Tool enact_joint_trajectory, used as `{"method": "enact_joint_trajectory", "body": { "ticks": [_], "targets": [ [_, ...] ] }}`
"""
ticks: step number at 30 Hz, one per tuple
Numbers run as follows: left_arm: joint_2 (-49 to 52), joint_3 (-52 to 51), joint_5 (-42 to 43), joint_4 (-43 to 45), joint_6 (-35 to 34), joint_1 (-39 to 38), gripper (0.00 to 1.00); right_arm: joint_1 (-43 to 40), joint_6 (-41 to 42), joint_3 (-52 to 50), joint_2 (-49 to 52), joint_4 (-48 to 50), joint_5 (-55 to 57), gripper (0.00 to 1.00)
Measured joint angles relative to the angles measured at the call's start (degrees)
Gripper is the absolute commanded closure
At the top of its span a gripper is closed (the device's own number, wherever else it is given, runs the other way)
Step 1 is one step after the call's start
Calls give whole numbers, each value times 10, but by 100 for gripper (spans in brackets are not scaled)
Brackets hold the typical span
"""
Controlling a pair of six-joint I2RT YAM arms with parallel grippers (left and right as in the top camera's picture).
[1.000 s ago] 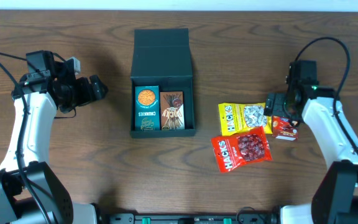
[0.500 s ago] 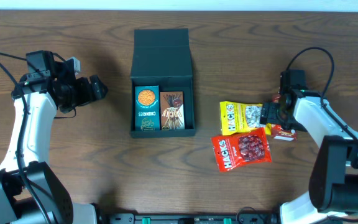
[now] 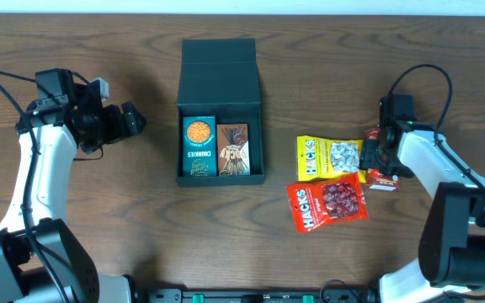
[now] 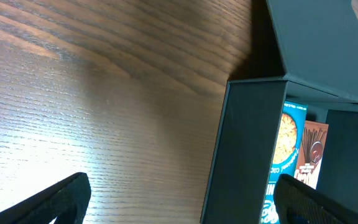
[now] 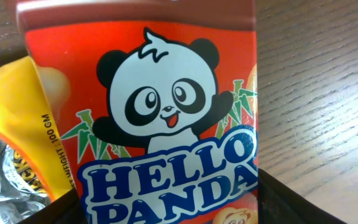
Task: Pack container
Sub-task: 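Grasp the Hello Panda box with the right gripper and lift it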
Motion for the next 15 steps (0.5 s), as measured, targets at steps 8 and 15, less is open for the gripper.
{"method": "enact_joint_trajectory", "body": {
  "ticks": [8, 15],
  "targets": [
    [0, 0, 0, -1, 0, 0, 5, 0, 0, 53, 10, -56, -19, 44],
    [0, 0, 0, -1, 0, 0, 5, 24, 0, 183, 11, -117, -55, 43]
  ]
}}
